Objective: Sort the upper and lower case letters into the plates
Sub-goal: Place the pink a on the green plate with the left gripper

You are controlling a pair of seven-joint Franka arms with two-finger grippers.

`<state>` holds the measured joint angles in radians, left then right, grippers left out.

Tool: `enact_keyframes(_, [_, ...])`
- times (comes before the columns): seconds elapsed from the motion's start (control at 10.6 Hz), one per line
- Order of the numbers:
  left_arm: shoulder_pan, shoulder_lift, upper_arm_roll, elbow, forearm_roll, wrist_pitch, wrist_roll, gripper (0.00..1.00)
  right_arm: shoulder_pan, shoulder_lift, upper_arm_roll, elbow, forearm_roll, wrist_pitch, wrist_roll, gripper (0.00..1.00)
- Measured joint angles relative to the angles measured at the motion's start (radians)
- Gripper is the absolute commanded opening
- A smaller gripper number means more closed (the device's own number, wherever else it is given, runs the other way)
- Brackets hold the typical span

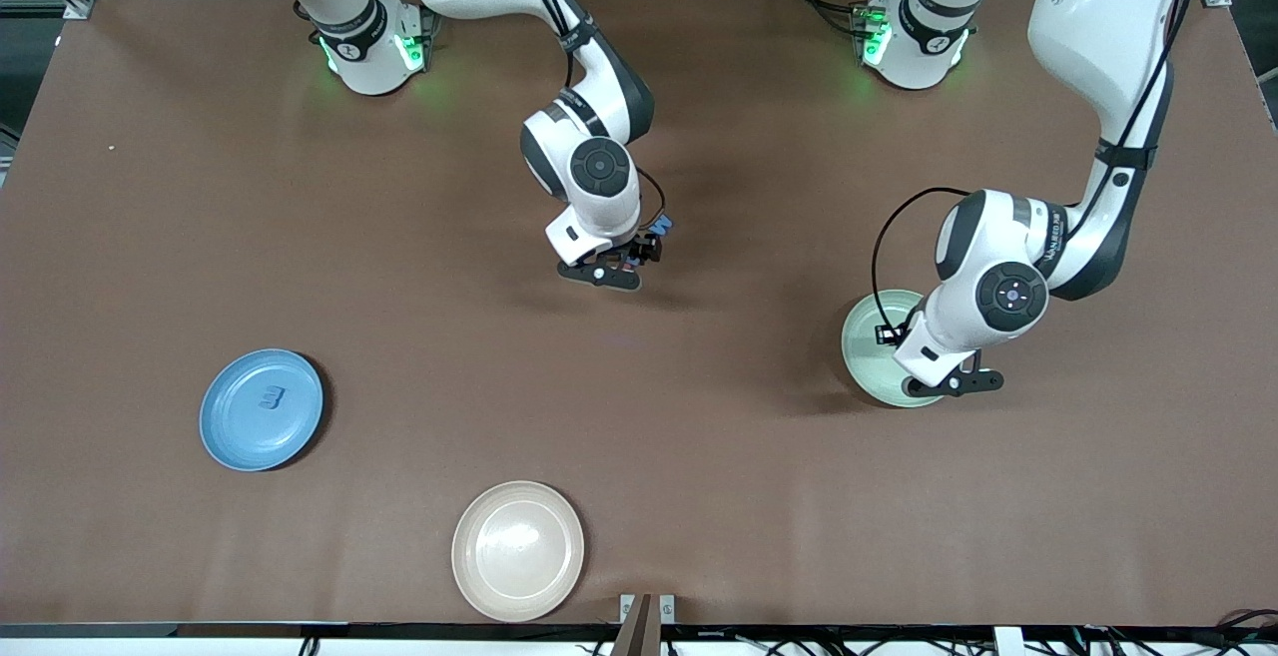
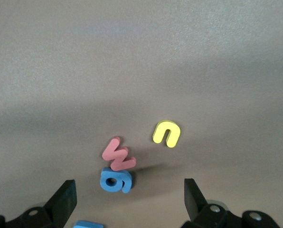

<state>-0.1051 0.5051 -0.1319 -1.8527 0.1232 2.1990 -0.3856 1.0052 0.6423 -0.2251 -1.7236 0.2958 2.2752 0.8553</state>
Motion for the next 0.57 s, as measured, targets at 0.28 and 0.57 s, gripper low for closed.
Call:
enact_keyframes(0.28, [-0.004,-0.004,-0.003,-0.005,0.001,0.006,0.049,0.89,0.001,0.023,0.001,-0.001,0.04,0.027,0.013,1.0])
enact_keyframes(0.57, [-0.003,-0.027,0.004,-0.003,0.001,-0.001,0.137,1.0,0.012,0.056,0.007,-0.001,0.04,0.062,0.048,1.0])
